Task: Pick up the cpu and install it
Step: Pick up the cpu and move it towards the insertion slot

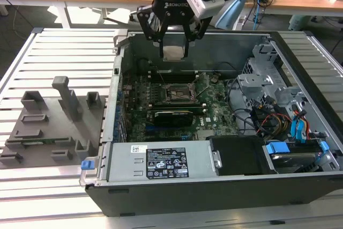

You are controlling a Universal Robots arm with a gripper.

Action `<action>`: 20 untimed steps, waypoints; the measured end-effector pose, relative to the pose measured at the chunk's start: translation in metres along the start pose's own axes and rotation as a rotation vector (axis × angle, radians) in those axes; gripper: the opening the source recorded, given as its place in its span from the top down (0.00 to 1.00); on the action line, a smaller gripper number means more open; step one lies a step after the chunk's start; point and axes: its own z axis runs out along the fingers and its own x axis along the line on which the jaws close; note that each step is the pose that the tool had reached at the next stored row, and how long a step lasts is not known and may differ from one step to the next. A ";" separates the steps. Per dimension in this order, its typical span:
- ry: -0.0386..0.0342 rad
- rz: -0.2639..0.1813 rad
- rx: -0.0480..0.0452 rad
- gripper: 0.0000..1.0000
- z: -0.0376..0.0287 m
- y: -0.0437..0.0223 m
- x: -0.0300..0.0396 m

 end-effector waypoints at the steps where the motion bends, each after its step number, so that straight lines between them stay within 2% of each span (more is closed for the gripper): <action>1: 0.0001 0.000 0.0001 0.46 0.0008 0.0003 -0.0012; 7: 0.0001 0.000 0.0001 0.46 0.0064 0.0023 -0.0097; 11: 0.0000 0.000 0.0001 0.46 0.0129 0.0053 -0.0192; 20: 0.0000 0.000 0.0002 0.46 0.0256 0.0108 -0.0318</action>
